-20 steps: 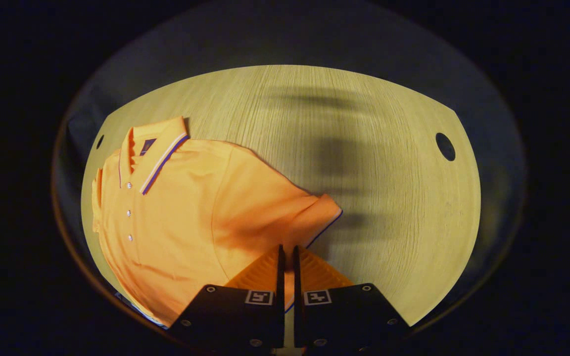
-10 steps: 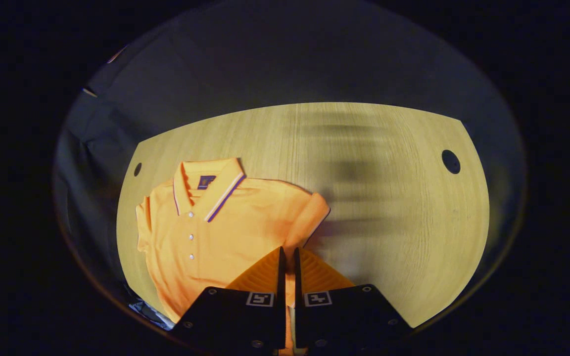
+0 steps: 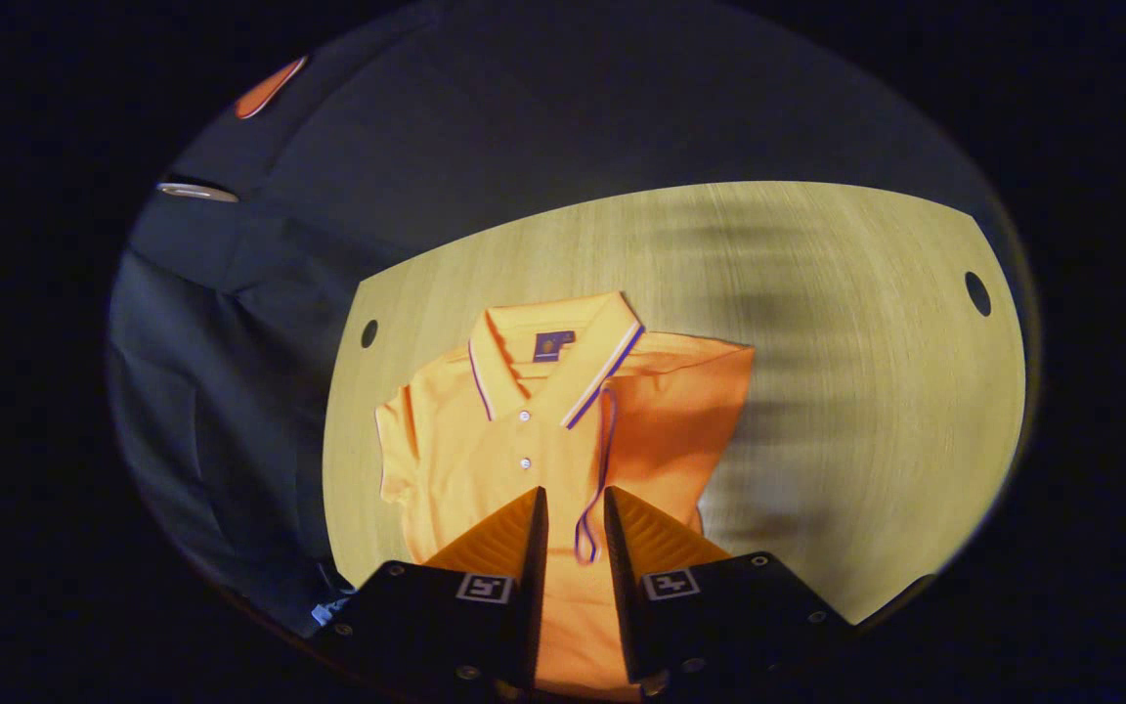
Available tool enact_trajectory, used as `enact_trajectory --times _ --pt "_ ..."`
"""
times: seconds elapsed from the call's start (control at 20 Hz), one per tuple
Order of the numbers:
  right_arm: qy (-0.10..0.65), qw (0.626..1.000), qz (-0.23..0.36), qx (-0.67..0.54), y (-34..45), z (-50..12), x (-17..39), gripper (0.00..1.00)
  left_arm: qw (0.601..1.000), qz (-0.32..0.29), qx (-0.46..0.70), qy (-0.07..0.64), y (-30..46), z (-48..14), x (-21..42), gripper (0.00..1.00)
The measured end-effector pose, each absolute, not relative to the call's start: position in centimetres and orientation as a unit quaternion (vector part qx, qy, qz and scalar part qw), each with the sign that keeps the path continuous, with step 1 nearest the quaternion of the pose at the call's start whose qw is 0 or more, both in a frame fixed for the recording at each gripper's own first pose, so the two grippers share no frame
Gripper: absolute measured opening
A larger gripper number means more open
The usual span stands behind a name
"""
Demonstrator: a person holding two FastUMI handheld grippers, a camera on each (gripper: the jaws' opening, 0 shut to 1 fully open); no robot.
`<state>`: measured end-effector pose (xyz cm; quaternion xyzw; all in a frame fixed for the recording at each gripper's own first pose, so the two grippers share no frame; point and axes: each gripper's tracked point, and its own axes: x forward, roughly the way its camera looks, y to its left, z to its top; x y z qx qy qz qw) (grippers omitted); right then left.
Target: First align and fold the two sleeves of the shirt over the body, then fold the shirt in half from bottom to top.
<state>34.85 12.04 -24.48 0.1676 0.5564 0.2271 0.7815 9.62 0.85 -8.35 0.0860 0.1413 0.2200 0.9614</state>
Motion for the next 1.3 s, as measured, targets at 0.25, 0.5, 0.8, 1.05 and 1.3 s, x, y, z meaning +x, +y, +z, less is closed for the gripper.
enact_trajectory --times 0.25,0.5,0.8,1.05,1.3 --pt "0.497 0.818 0.245 0.154 10.8 -21.5 34.6 0.75 0.959 0.223 0.058 0.164 2.9 -10.2 10.8 0.99" --pt "0.417 0.861 0.237 0.169 8.3 -17.4 33.4 0.91 0.959 0.202 0.029 0.195 4.1 -12.7 12.9 0.99" --pt "0.340 0.905 0.177 0.186 3.9 -13.5 30.5 0.94 0.957 0.139 -0.004 0.256 6.1 -17.0 17.4 0.99" --pt "0.265 0.944 0.127 0.151 0.9 -9.1 27.2 0.97 0.932 0.110 -0.055 0.341 8.3 -21.8 21.9 0.99" --pt "0.216 0.964 0.081 0.130 -1.2 -5.9 23.6 0.98 0.890 0.105 -0.079 0.436 10.8 -27.1 24.3 0.98"
